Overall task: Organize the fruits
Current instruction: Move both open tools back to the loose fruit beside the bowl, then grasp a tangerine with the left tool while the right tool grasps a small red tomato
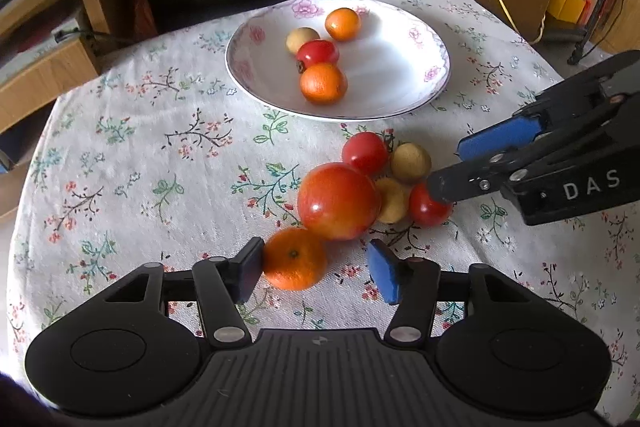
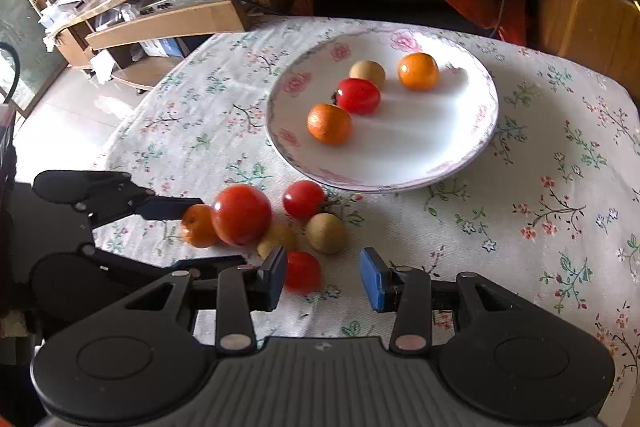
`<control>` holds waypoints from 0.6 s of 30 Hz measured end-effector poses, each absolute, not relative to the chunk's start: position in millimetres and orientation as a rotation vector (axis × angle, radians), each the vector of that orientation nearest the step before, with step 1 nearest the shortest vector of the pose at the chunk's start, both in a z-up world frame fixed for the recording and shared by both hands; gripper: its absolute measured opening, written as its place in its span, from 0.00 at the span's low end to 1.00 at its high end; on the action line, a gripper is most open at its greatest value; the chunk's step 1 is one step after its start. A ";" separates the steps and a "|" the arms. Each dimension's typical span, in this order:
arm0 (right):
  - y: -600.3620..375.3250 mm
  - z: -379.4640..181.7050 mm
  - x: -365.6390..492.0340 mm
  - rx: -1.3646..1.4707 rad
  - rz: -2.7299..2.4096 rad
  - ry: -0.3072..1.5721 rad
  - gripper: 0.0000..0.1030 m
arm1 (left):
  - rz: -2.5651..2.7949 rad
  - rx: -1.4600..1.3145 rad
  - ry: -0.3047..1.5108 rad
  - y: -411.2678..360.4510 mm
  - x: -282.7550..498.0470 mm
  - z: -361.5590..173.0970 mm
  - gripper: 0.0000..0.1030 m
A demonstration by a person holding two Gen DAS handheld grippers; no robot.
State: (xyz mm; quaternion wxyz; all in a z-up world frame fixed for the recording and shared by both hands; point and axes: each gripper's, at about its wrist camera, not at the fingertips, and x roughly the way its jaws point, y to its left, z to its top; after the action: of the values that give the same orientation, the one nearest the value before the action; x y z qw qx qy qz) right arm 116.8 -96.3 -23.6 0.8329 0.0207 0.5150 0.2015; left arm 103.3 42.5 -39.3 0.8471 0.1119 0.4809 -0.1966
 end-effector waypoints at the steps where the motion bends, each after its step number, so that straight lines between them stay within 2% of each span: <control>1: -96.8 -24.5 117.2 0.049 0.432 1.094 0.39 | -0.417 0.231 1.013 43.0 103.0 -38.7 0.56; 5: -92.0 -24.3 115.4 0.037 0.457 1.097 0.39 | -0.423 0.208 1.015 43.9 102.1 -37.3 0.48; 15: -79.4 -36.1 112.3 0.000 0.505 1.126 0.38 | -0.417 0.278 1.002 37.6 98.9 -38.5 0.47; 18: -75.6 -39.0 109.2 -0.032 0.513 1.124 0.31 | -0.421 0.269 1.006 38.2 99.6 -38.6 0.47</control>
State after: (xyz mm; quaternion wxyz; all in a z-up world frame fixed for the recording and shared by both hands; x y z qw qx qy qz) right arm 109.2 -75.6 -39.0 0.8149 -0.0149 0.5271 0.2407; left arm 99.6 38.2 -38.6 0.8464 0.1276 0.4770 -0.1995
